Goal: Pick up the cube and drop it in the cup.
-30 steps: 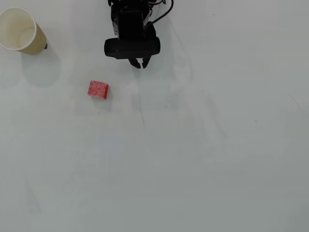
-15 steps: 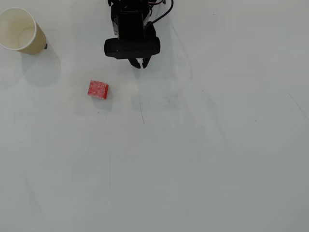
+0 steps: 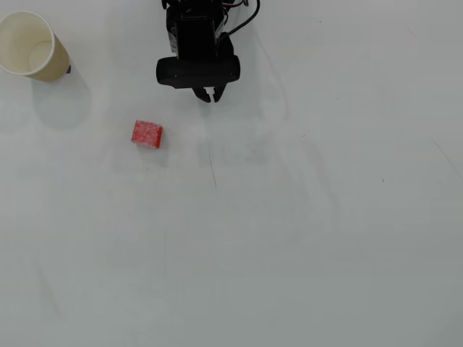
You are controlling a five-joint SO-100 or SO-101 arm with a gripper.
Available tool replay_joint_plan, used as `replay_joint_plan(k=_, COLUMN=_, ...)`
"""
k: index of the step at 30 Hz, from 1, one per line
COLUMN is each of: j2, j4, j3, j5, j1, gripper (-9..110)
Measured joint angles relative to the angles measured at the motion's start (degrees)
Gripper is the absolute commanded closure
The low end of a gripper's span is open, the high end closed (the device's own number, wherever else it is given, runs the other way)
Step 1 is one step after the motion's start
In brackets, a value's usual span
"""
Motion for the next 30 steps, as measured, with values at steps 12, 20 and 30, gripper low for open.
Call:
replay_joint_plan(k=12, j2=0.0, j4=-12.39, j3=0.0, j5=0.0, j1=-1.85, gripper=102)
replay_joint_plan(k=20, j2=0.0, j4=-35.77, j3=0.0, j5=0.0, j1=-2.81, gripper=102)
replay_joint_plan(k=30, j2=0.0, j4=-41.57, j3=0.0, j5=0.0, j1=-2.81, gripper=102)
